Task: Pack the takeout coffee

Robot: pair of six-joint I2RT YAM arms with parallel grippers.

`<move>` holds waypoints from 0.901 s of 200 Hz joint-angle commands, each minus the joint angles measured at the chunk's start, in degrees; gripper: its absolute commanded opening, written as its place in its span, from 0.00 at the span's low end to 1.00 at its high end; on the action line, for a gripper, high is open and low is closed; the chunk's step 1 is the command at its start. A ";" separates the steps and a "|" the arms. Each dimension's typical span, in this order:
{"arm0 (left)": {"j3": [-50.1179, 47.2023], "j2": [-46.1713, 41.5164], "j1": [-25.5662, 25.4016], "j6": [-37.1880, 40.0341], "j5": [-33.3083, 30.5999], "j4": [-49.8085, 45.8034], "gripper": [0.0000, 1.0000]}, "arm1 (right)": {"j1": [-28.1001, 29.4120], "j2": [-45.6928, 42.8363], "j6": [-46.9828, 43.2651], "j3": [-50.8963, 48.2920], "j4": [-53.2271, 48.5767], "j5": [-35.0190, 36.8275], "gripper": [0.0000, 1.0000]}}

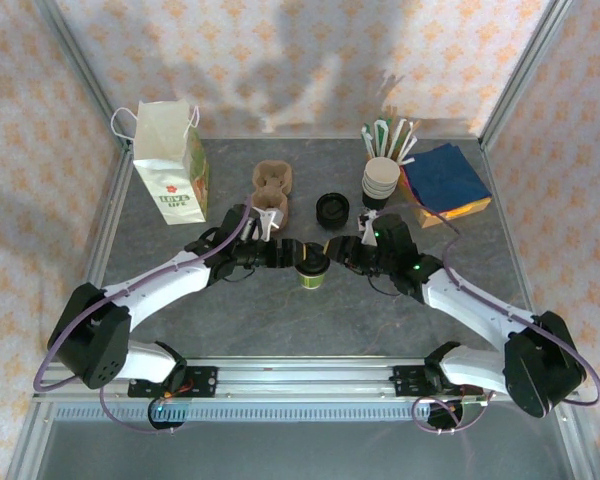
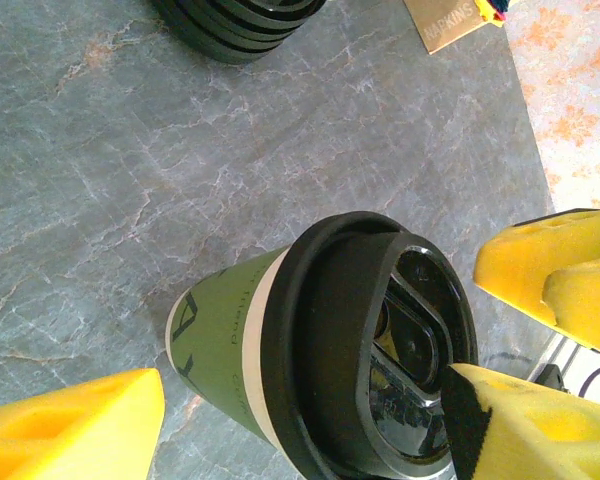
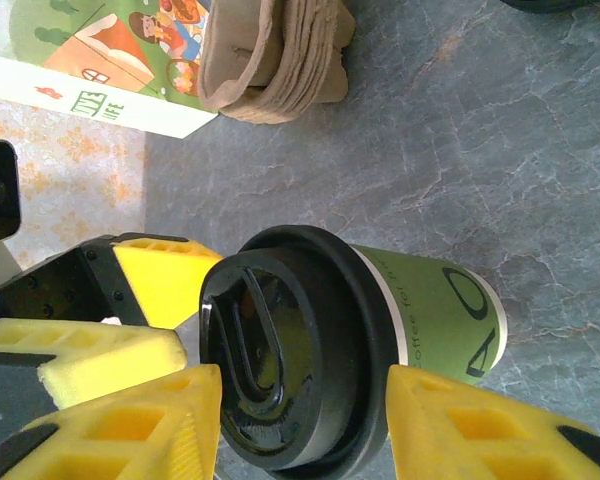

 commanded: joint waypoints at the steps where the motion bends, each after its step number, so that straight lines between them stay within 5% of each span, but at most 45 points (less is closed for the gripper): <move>1: 0.12 0.28 -0.22 1.31 0.34 0.43 0.73 | -0.22 1.81 0.67 -0.09 2.15 -0.65 0.46; 180: -1.24 2.27 -0.19 1.92 -0.27 -0.26 0.57 | 1.80 6.04 -2.24 2.98 -4.45 3.92 0.44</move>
